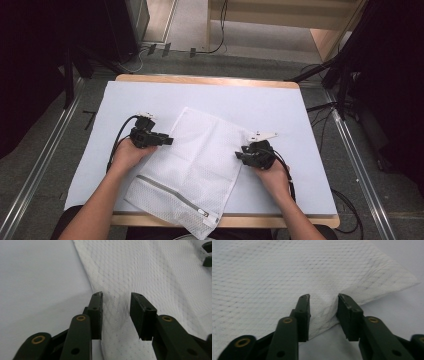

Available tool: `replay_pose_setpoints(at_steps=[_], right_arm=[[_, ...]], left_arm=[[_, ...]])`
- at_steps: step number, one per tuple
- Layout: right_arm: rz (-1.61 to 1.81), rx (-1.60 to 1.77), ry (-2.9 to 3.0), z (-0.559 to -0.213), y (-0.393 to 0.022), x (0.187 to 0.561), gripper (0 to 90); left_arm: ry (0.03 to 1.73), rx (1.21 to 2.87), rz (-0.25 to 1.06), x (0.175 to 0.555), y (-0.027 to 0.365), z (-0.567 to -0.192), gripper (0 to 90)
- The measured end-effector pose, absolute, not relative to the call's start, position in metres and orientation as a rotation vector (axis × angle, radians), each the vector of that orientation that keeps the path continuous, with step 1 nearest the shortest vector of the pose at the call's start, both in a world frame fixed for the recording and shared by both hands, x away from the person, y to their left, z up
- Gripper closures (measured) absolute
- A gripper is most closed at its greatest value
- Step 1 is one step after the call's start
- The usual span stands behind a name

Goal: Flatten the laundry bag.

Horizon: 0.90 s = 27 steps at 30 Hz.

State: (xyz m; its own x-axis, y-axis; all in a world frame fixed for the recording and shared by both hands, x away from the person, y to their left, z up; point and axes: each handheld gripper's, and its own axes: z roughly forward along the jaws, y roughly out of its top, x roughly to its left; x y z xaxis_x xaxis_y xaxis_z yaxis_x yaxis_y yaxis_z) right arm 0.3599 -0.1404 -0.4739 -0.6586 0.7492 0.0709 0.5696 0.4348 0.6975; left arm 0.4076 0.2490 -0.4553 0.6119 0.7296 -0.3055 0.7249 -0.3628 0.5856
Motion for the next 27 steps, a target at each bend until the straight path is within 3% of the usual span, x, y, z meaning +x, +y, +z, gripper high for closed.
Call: replay_pose_setpoints(at_steps=[2,3,5,8,27], right_arm=[[1.014,1.16,2.439,-0.472,-0.14,0.362,74.0],[1.017,1.18,2.432,-0.472,-0.141,0.363,80.5],[1.015,1.189,2.432,-0.472,-0.142,0.365,82.5],[1.003,1.227,2.448,-0.47,-0.141,0.369,89.7],[1.056,1.303,2.47,-0.453,-0.137,0.42,90.0]], left_arm=[[1.147,2.14,0.017,0.407,0.247,-0.455,73.4],[1.153,2.143,0.01,0.408,0.247,-0.455,80.8],[1.153,2.153,-0.006,0.408,0.246,-0.456,86.7],[1.137,2.182,-0.004,0.409,0.245,-0.453,88.1],[1.178,2.067,0.003,0.401,0.265,-0.441,89.3]])
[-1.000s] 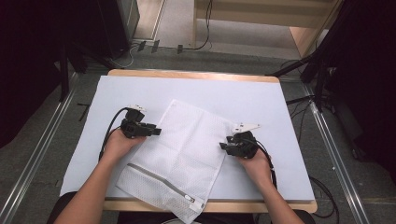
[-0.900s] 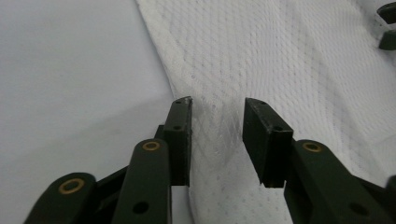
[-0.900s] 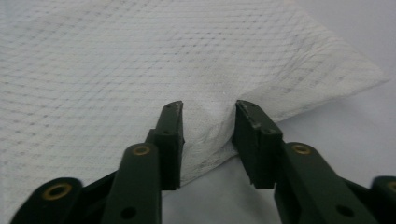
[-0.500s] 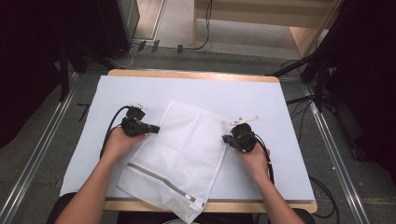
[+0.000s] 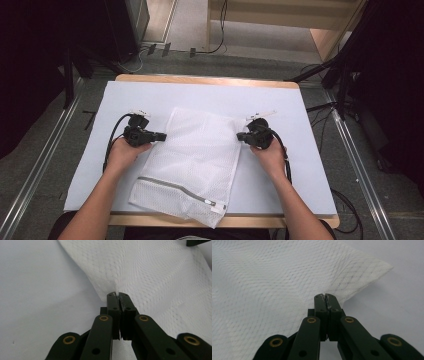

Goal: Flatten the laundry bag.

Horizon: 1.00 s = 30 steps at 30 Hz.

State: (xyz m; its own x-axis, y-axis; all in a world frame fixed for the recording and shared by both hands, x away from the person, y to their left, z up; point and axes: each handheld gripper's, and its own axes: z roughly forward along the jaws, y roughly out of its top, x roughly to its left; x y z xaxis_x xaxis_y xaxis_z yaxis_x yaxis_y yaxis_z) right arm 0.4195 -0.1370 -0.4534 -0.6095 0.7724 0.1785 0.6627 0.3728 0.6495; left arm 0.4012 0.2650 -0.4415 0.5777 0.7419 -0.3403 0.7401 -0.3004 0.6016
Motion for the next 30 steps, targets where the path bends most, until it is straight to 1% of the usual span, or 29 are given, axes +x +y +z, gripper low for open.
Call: replay_pose_setpoints(at_steps=[5,10,12,18,21,22,26,27,30], right_arm=[[1.056,1.29,2.481,-0.454,-0.135,0.435,90.0],[1.056,1.312,2.486,-0.456,-0.13,0.454,90.0],[1.059,1.302,2.484,-0.456,-0.129,0.458,90.0],[1.077,1.317,2.452,-0.452,-0.127,0.484,90.0],[1.081,1.313,2.441,-0.453,-0.126,0.492,90.0],[1.069,1.313,2.444,-0.454,-0.124,0.496,90.0],[1.068,1.304,2.434,-0.457,-0.123,0.5,90.0],[1.07,1.297,2.432,-0.458,-0.123,0.501,90.0],[1.07,1.31,2.429,-0.459,-0.124,0.501,89.6]], left_arm=[[1.188,2.031,-0.01,0.398,0.269,-0.442,89.3],[1.202,2.025,0.027,0.398,0.269,-0.442,89.3],[1.214,2.023,0.051,0.401,0.268,-0.443,89.3],[1.244,2.012,0.053,0.414,0.265,-0.446,89.4],[1.252,2.003,0.062,0.419,0.264,-0.444,89.4],[1.256,1.999,0.095,0.421,0.264,-0.444,89.4],[1.284,1.952,0.117,0.426,0.266,-0.447,88.7],[1.295,1.947,0.104,0.427,0.266,-0.45,88.7],[1.3,1.994,0.118,0.427,0.263,-0.456,88.8]])
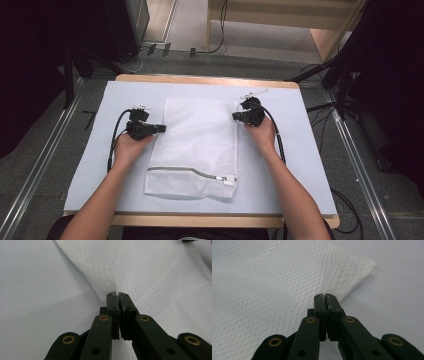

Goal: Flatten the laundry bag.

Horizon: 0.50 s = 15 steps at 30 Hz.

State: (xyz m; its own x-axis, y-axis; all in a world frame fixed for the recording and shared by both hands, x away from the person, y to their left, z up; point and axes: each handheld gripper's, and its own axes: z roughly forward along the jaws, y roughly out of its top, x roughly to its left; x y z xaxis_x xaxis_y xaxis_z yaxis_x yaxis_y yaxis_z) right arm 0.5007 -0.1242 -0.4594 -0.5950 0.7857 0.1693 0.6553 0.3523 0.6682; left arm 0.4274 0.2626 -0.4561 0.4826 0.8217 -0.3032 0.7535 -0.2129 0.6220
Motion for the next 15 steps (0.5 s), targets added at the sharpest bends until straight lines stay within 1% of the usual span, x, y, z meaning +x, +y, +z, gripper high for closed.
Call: replay_pose_setpoints(at_steps=[4,6,7,8,9,10,11,12,13,14,15], right_arm=[[1.078,1.308,2.419,-0.458,-0.125,0.498,86.5],[1.074,1.301,2.409,-0.457,-0.126,0.496,81.3],[1.072,1.292,2.401,-0.457,-0.127,0.494,74.5],[1.085,1.297,2.4,-0.457,-0.128,0.493,72.1],[1.085,1.297,2.4,-0.457,-0.128,0.493,72.1],[1.096,1.306,2.402,-0.456,-0.129,0.491,70.7],[1.099,1.297,2.404,-0.456,-0.129,0.49,68.8],[1.098,1.288,2.407,-0.454,-0.13,0.488,67.3],[1.114,1.282,2.418,-0.451,-0.131,0.485,63.8],[1.114,1.282,2.418,-0.451,-0.131,0.485,63.8],[1.142,1.274,2.418,-0.446,-0.133,0.482,62.6]], left_arm=[[1.301,1.997,0.144,0.427,0.264,-0.455,88.5],[1.311,1.998,0.164,0.427,0.266,-0.455,88.2],[1.325,1.998,0.178,0.427,0.267,-0.455,87.2],[1.341,1.986,0.18,0.427,0.269,-0.455,85.1],[1.35,1.977,0.177,0.427,0.271,-0.456,85.1],[1.348,1.982,0.178,0.427,0.273,-0.456,81.2],[1.349,1.973,0.161,0.426,0.274,-0.456,73.5],[1.35,1.969,0.143,0.426,0.276,-0.455,69.0],[1.353,1.964,0.134,0.425,0.276,-0.455,61.1],[1.346,1.965,0.125,0.424,0.277,-0.454,61.1],[1.343,1.973,0.114,0.423,0.277,-0.453,54.1]])
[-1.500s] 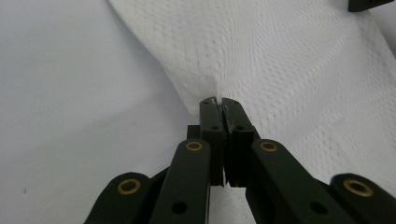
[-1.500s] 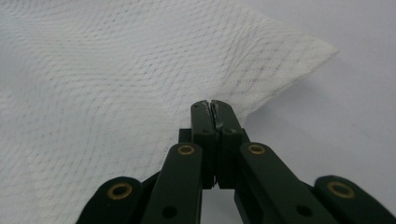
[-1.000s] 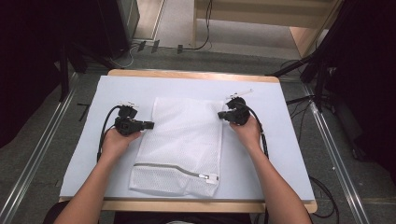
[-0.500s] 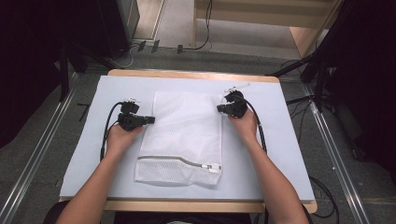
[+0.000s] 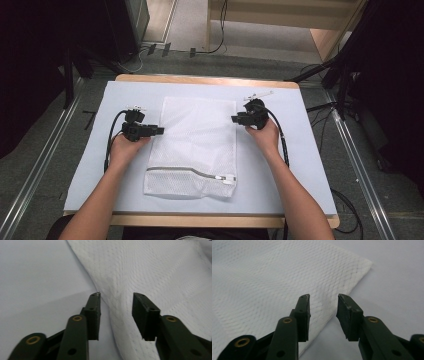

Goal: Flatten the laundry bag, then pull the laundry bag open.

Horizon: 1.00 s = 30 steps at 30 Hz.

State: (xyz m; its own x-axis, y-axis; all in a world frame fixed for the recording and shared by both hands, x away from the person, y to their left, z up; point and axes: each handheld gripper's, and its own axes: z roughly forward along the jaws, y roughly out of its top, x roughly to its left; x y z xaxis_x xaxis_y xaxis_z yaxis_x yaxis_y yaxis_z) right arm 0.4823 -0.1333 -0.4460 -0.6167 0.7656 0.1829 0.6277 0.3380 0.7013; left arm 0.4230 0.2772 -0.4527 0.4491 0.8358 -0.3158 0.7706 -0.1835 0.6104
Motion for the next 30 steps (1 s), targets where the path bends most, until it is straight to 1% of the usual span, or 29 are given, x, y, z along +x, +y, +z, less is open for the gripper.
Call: replay_pose_setpoints(at_steps=[1,3,11,19,23,30], right_arm=[[1.142,1.274,2.418,-0.446,-0.133,0.482,62.6],[1.183,1.268,2.402,-0.443,-0.136,0.478,62.1],[1.221,1.241,2.426,-0.437,-0.141,0.459,55.4],[1.241,1.21,2.465,-0.436,-0.137,0.445,51.5],[1.237,1.196,2.483,-0.436,-0.135,0.437,51.1],[1.235,1.158,2.511,-0.435,-0.136,0.421,51.5]], left_arm=[[1.343,1.987,0.111,0.422,0.278,-0.452,54.1],[1.33,2.005,0.105,0.418,0.279,-0.448,51.3],[1.278,1.973,0.075,0.406,0.282,-0.432,45.8],[1.255,1.96,0.068,0.399,0.285,-0.425,44.4],[1.229,1.968,0.095,0.394,0.285,-0.419,44.0],[1.211,1.967,0.078,0.387,0.282,-0.411,44.1]])
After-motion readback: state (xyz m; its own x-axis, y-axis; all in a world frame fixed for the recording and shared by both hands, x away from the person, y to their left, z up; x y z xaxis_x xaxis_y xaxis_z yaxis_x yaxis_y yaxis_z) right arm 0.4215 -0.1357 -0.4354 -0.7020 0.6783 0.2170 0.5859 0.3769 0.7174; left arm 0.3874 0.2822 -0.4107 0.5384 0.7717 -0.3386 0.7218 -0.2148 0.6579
